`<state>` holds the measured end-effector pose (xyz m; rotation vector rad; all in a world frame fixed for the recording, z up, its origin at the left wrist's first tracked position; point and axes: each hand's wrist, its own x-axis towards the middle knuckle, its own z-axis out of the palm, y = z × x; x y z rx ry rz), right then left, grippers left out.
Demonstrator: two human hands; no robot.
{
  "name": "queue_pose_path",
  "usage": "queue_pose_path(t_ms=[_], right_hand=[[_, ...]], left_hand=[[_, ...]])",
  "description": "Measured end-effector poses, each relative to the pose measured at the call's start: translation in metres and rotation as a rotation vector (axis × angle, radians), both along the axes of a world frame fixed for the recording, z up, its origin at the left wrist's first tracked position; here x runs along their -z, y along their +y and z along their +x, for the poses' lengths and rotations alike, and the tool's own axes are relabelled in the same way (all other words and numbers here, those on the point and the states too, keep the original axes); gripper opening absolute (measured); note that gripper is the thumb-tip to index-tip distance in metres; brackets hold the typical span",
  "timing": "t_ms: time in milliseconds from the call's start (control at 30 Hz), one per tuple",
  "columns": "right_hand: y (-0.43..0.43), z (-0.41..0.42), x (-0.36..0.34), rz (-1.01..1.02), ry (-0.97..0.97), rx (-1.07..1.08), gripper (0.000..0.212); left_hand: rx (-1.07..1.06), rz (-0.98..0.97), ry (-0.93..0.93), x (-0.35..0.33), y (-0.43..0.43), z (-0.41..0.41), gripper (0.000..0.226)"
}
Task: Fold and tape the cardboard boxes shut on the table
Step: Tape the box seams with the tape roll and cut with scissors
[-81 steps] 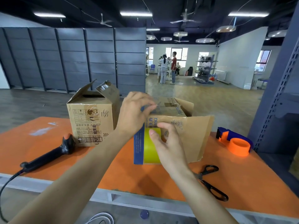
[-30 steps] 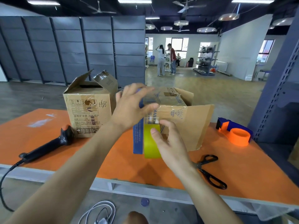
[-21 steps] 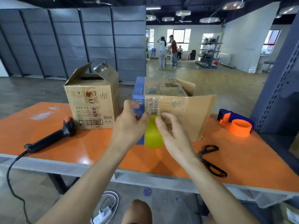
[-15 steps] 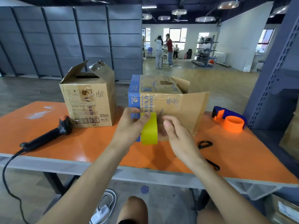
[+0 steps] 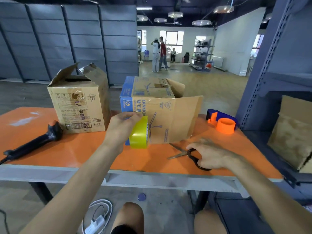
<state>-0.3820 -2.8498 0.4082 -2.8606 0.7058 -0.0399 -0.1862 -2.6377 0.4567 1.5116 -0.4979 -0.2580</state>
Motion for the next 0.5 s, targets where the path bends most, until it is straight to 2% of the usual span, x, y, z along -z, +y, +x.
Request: queue_pose_path(t_ms=[100,200,233,367,500], right_hand=[[-0.005,0.0,-0.002,-0.052,0.051,-0.034,0.038],[-0.008,0.001,-0.009,-0.096,0.111,-0.077,0.034],[-0.009,0.002,-0.011,-0.118,0.128,-0.085,0.033],[-0.008,0.003,-0.014,-0.287,0.155,-0.095,0.029],[-0.004,0.001,-0.018,-0.195,0.095,-0.125,0.024]], left_hand=[[0.014,0.004,0.004,-0.001,0.0,-0.001,0.017],[0.004,0.005,0.0,0.0,0.0,-0.001,0.007],[-0.002,0.001,-0.007,0.001,0.0,-0.001,0.01],[-0.021,0.025,-0.046,0.005,-0.003,0.001,0.008],[-0.037,0.078,-0.107,0.008,-0.008,0.006,0.008]])
